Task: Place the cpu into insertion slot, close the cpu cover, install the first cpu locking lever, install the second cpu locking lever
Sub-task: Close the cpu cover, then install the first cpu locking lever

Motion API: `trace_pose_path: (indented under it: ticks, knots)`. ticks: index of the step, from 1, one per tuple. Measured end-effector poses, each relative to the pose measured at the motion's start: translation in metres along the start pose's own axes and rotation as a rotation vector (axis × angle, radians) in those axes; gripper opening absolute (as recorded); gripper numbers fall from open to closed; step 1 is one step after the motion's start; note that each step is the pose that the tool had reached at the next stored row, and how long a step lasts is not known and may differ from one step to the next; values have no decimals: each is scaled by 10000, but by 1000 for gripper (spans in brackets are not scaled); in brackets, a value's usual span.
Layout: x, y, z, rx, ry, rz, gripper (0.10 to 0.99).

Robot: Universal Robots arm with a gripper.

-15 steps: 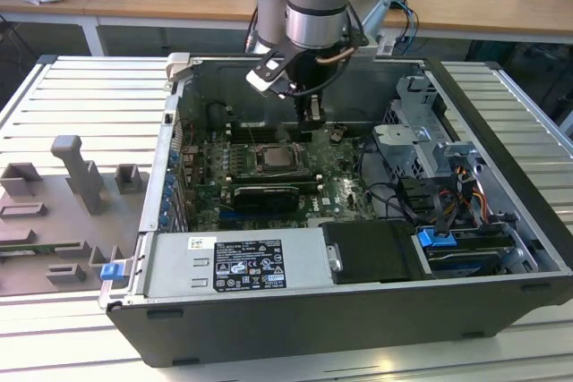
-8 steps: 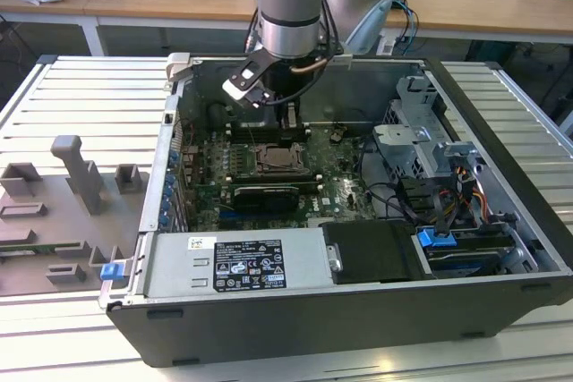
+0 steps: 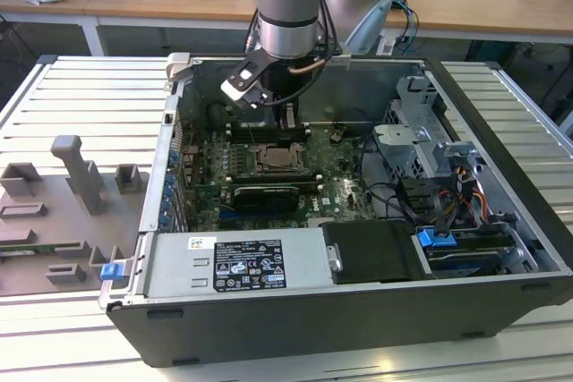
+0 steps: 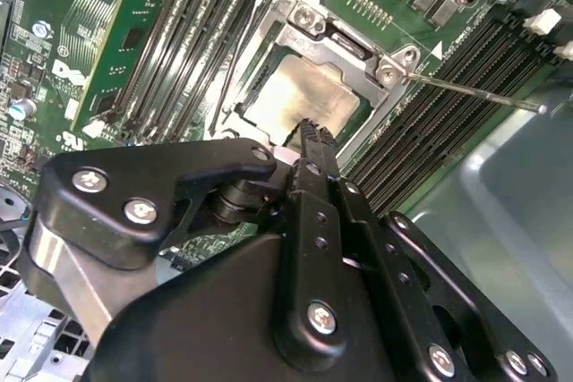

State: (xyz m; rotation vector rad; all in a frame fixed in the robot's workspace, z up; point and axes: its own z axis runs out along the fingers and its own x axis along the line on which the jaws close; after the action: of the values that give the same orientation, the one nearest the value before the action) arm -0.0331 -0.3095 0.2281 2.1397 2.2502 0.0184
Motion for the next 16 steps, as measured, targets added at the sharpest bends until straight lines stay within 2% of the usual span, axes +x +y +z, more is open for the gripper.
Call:
trace_pose_path:
  ticks: [5, 11, 15, 16]
  knots:
    - [4, -84, -8, 2, -2, 0, 106]
    - [4, -99, -62, 0, 0, 0, 106]
    - [2, -107, -259, 0, -1, 0, 106]
    - [1, -111, -289, 0, -1, 0, 106]
